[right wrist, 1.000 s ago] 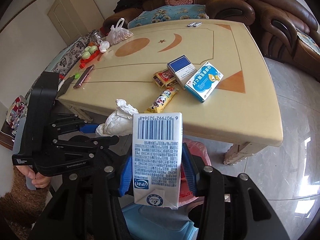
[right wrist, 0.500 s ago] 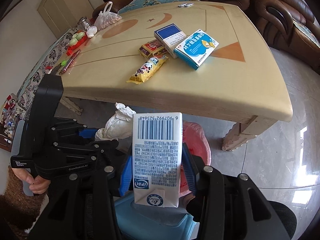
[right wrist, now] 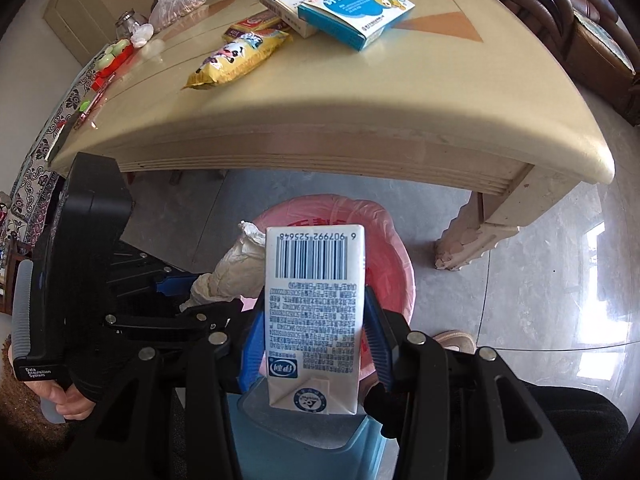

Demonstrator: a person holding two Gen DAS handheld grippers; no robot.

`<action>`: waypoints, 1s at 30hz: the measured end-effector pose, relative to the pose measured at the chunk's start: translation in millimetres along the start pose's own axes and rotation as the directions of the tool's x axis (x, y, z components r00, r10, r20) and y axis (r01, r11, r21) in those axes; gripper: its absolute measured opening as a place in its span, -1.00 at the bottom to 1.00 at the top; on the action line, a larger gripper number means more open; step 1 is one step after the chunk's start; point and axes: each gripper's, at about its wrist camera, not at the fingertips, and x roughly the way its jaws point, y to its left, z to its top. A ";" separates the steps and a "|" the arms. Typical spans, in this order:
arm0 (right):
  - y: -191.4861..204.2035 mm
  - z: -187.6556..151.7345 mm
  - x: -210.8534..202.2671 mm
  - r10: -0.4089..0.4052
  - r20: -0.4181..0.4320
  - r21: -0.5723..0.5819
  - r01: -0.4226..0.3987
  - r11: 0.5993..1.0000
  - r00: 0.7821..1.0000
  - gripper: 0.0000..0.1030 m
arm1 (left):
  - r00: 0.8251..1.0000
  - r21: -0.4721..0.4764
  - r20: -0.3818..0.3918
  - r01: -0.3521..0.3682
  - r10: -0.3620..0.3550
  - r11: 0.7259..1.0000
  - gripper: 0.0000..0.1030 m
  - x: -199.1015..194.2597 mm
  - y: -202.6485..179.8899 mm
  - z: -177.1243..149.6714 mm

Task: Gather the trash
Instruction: 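Carry the tissue and milk carton over the pink trash bin, then open the left tool dropping the tissue while the right tool drops the carton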

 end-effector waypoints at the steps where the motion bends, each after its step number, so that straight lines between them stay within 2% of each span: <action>1: -1.3 -1.0 5.7 -0.004 -0.007 0.003 0.004 1.000 1.000 -0.15 | 1.000 -0.005 -0.010 0.001 -0.001 1.000 -0.35 4.8 1.3 1.1; 5: -7.0 -4.3 28.7 -0.007 -0.041 0.023 0.008 1.000 0.999 -0.15 | 0.998 -0.036 -0.048 0.026 -0.028 0.999 -0.35 21.0 4.9 -0.7; 8: -10.9 -4.1 47.0 -0.006 -0.068 0.037 0.008 0.999 0.998 -0.15 | 0.997 -0.052 -0.078 0.017 -0.021 0.999 -0.35 33.7 6.8 -0.7; 11: -17.3 -5.2 65.3 -0.003 -0.094 0.055 0.008 0.998 0.996 -0.15 | 0.990 -0.102 -0.115 0.070 -0.082 0.992 -0.35 50.1 11.5 0.2; 14: -21.4 -6.8 82.1 -0.004 -0.118 0.064 0.012 0.998 0.993 -0.15 | 0.986 -0.125 -0.139 0.078 -0.095 0.989 -0.35 64.6 13.9 1.8; 16: -24.8 -7.3 92.8 0.005 -0.134 0.077 0.005 0.997 0.991 -0.15 | 0.979 -0.154 -0.152 0.110 -0.133 0.982 -0.35 73.9 15.9 3.8; 21: -29.1 -9.1 113.8 0.012 -0.172 0.091 0.004 0.996 0.985 -0.15 | 0.975 -0.185 -0.184 0.090 -0.125 0.979 -0.35 93.0 20.2 7.0; 26: -32.8 -8.9 131.9 0.024 -0.209 0.105 -0.002 0.994 0.978 -0.15 | 0.963 -0.224 -0.211 0.120 -0.168 0.967 -0.35 107.9 23.6 12.6; 30: -36.1 -9.4 142.8 0.032 -0.231 0.117 -0.005 0.993 0.972 -0.15 | 0.957 -0.248 -0.235 0.109 -0.169 0.962 -0.35 118.2 27.6 15.0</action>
